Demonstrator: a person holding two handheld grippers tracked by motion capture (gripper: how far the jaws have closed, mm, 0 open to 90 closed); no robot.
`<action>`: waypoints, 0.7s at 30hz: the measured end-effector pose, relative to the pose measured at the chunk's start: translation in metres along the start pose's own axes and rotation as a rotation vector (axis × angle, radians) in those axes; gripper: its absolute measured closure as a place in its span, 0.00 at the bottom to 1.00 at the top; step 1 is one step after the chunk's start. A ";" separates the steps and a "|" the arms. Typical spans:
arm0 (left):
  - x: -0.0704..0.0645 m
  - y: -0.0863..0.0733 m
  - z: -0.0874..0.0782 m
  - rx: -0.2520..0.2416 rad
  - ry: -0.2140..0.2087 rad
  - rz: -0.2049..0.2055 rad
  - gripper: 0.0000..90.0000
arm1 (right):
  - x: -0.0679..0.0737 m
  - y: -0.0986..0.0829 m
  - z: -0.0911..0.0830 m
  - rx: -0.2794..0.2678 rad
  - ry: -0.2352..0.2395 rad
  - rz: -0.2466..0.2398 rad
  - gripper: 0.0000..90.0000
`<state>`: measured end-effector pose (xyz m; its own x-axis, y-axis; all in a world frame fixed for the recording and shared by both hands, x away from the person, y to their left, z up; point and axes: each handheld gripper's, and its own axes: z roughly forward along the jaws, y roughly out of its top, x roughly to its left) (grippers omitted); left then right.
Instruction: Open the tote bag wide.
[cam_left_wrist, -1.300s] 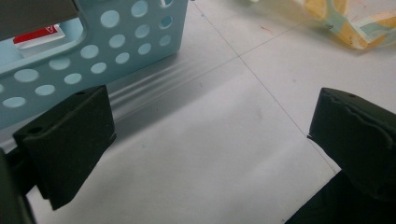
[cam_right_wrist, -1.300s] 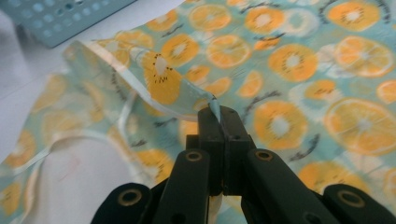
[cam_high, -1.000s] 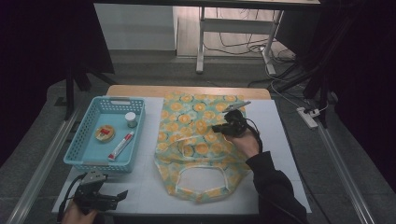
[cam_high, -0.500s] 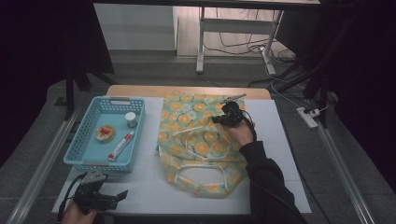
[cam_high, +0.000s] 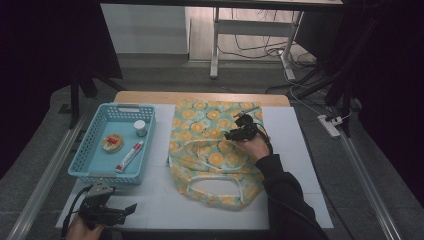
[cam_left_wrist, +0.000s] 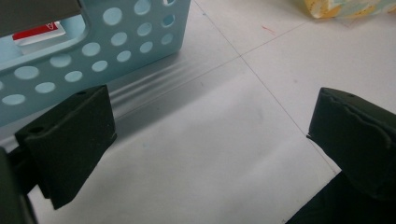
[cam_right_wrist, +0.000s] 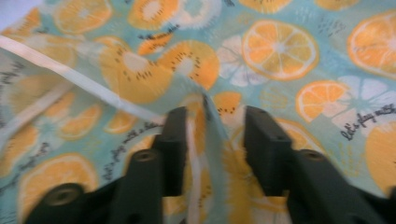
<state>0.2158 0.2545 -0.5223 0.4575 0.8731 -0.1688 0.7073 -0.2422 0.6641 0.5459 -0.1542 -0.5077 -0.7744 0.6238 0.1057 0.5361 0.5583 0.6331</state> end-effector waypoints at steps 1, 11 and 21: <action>0.000 0.000 0.000 0.000 0.000 0.000 0.01 | 0.002 0.000 -0.004 -0.011 -0.002 -0.005 0.61; 0.000 0.000 0.000 0.001 0.006 -0.002 0.01 | 0.027 0.001 -0.042 -0.101 0.072 -0.037 0.33; -0.001 0.000 0.000 0.002 0.008 0.000 0.01 | 0.073 -0.017 -0.048 -0.040 0.151 -0.125 0.14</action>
<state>0.2157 0.2537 -0.5223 0.4534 0.8763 -0.1631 0.7083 -0.2432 0.6627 0.4643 -0.1449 -0.4736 -0.8774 0.4600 0.1363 0.4211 0.6023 0.6782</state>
